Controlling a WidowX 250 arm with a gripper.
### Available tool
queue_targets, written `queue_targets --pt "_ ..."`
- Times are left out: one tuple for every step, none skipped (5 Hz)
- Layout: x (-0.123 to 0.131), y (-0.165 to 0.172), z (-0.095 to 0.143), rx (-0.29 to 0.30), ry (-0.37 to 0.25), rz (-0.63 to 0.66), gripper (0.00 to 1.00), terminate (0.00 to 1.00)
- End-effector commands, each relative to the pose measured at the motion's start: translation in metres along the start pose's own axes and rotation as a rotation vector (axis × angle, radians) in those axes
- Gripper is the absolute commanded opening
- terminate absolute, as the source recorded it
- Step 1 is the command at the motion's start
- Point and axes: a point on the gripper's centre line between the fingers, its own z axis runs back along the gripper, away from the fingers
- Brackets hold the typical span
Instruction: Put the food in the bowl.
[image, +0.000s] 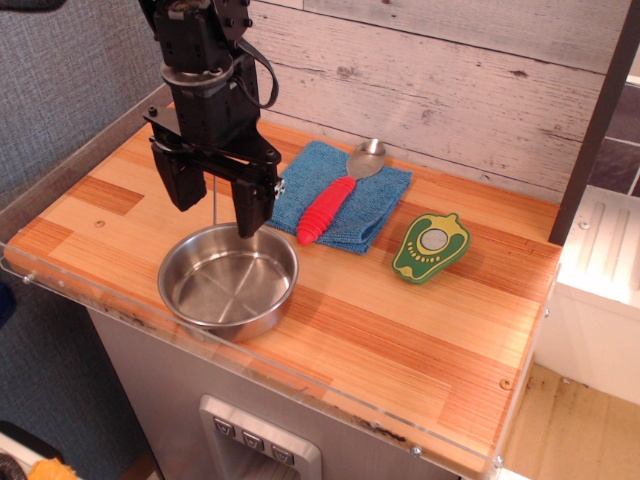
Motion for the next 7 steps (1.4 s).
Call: queue_targets --pt "0.0 0.0 0.0 0.0 0.0 0.0 1.0 0.0" --pt "0.024 -0.037 0.001 0.01 -0.023 -0.065 1.0 0.0" --pt "0.041 -0.076 0.009 0.018 -0.064 -0.14 1.0 0.0" --pt "0.056 -0.107 0.007 0.006 -0.081 -0.185 1.0 0.0" --pt "0.068 -0.115 -0.012 -0.006 -0.044 -0.169 1.0 0.0" --pt "0.073 -0.111 -0.03 -0.003 -0.006 -0.138 1.0 0.0" --pt "0.074 -0.11 -0.048 -0.006 0.015 -0.118 1.0 0.0"
